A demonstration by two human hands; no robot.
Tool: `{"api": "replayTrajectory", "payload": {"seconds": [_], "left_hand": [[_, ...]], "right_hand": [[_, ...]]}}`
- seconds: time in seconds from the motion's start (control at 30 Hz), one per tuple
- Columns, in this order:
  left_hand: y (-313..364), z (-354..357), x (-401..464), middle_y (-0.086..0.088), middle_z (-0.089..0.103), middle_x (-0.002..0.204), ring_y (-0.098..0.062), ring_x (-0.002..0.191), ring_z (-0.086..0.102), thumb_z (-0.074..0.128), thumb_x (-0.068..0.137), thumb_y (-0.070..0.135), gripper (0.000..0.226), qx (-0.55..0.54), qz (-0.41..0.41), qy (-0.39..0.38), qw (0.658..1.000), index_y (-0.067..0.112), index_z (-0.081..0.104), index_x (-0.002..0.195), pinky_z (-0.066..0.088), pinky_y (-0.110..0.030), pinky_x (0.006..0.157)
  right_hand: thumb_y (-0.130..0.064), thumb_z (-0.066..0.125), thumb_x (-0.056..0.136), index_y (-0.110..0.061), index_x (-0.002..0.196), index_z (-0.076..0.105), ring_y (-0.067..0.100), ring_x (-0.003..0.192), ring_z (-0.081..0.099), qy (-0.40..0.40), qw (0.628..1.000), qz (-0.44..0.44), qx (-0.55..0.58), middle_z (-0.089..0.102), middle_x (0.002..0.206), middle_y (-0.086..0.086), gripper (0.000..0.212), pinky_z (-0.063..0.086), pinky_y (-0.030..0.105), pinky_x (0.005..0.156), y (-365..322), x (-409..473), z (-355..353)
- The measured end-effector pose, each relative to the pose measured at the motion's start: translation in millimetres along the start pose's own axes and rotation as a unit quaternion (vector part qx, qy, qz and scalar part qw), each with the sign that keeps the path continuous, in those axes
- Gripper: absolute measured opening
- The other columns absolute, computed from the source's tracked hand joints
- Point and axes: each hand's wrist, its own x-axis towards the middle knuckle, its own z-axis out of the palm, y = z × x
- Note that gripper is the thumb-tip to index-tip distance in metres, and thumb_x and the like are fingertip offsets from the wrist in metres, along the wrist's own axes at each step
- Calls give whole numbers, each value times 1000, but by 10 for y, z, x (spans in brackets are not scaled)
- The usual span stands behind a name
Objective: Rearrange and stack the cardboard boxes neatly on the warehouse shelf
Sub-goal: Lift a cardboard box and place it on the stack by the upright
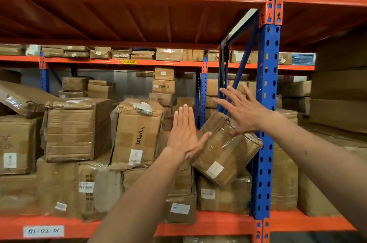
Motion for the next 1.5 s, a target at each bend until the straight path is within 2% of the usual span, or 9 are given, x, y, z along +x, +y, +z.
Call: {"api": "replayTrajectory", "payload": {"seconds": [0.23,0.37,0.47,0.6,0.7,0.9,1.13,1.3,1.5], "left_hand": [[428,843,-204,-26,-25,160,-38,150,-22,46,79,84,133,-85,-66,-132,985,-4,-24,149,-14,-48,122],[519,1130,-211,-29,-14,162,-42,151,-11,66,77,71,137,-104,-90,-163,977,0,-24,151,-7,-52,123],[428,1199,-122,-33,-8,161,-45,151,-2,78,71,63,144,-107,-99,-176,974,9,-30,151,1,-55,123],[300,1200,-21,-27,-1,163,-43,149,16,87,63,58,150,-157,-106,-212,959,24,-30,152,28,-58,115],[269,1209,2,-23,17,158,-41,142,30,86,67,54,141,-153,-88,-191,966,25,-21,155,42,-54,106],[162,1159,30,-21,30,153,-41,135,40,79,83,36,118,-134,-36,-174,975,19,-10,158,43,-51,104],[124,1074,353,-15,43,149,-39,129,49,68,86,12,76,0,157,-150,976,20,28,150,43,-52,103],[188,1159,427,-8,45,151,-34,134,45,71,90,27,73,7,164,-121,979,26,32,152,43,-48,101],[178,1246,553,-8,31,161,-36,145,31,62,97,19,72,-9,154,-153,976,26,23,157,24,-49,118]], "right_hand": [[-41,72,86,-29,154,-22,31,149,-22,-115,987,-25,-106,-21,164,14,117,-8,61,118,-206,-144,548],[-49,81,74,-34,150,-30,40,147,-23,-154,982,28,-103,-37,157,11,135,-6,64,118,-295,-107,802],[-43,82,76,-46,142,-39,50,148,-3,-165,980,106,-16,-41,156,9,137,20,64,116,-309,-33,920],[-50,90,61,-51,144,-31,45,126,50,-164,969,168,78,-3,164,21,147,51,52,93,-359,-4,989],[-48,91,60,-52,146,-24,42,119,55,-133,971,177,94,29,150,20,143,50,52,90,-390,-52,1034],[-47,93,55,-52,147,-9,42,99,64,-107,950,245,160,41,135,18,137,52,55,84,-539,-90,997],[-63,88,52,-43,151,-6,46,101,61,-38,832,435,342,44,131,23,138,50,49,79,-993,-558,1704],[-80,75,50,-13,156,15,41,133,31,-26,912,398,100,25,151,24,139,36,49,106,-831,-488,1916],[-85,63,63,-20,158,-13,41,148,-6,-105,900,413,94,-9,162,22,138,3,52,121,-788,-332,1992]]}}
